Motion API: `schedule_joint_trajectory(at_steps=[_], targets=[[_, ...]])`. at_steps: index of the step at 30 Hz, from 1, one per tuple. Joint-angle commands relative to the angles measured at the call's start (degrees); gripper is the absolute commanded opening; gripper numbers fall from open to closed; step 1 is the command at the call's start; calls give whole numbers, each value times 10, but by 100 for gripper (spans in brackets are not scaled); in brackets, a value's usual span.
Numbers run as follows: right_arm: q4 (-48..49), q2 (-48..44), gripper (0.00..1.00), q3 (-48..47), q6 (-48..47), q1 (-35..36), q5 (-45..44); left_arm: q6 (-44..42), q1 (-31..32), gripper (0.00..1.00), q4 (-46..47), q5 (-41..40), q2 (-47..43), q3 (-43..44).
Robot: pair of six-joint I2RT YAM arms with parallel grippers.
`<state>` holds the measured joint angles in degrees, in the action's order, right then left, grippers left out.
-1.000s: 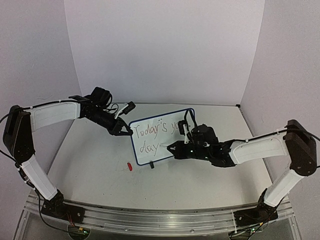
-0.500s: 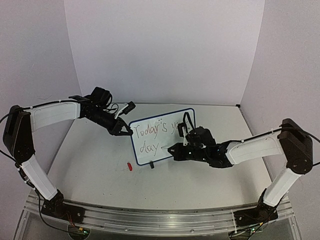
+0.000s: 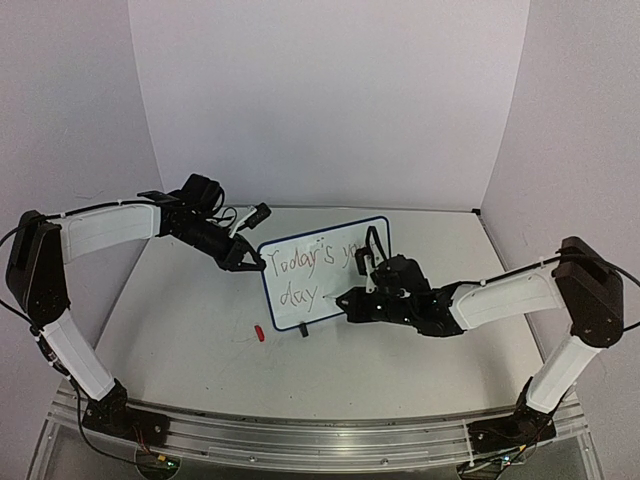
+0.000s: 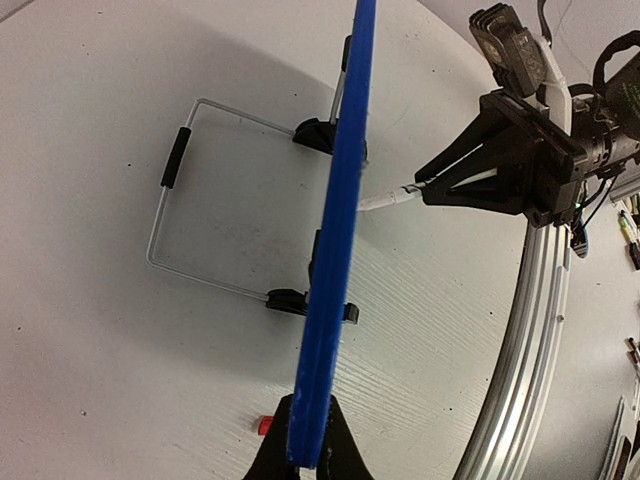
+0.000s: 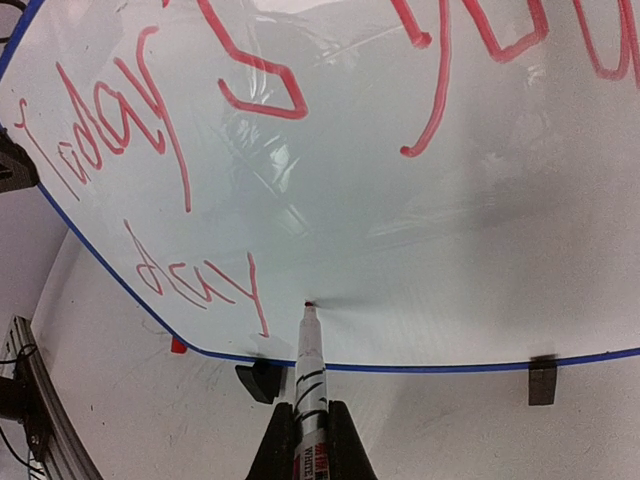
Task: Write a sentence on the whiteboard
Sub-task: Write a sentence on the whiteboard, then place the whiteboard at the center of the board.
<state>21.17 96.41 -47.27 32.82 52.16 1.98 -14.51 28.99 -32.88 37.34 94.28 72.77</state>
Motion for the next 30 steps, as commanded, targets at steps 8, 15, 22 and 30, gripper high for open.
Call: schedule_joint_trajectory(at_steps=[8, 15, 22, 30], targets=[[2, 4, 0, -21, 0, -1, -18, -7, 12, 0, -13, -39, 28, 5], [-4, -16, 0, -15, 0, -1, -11, -5, 13, 0, -13, -40, 27, 4], [-72, -115, 0, 10, -11, -1, -42, 2, 12, 0, -11, -42, 26, 5], [-151, -233, 0, 30, -34, -1, -115, 11, 12, 18, -6, -47, 17, 4]])
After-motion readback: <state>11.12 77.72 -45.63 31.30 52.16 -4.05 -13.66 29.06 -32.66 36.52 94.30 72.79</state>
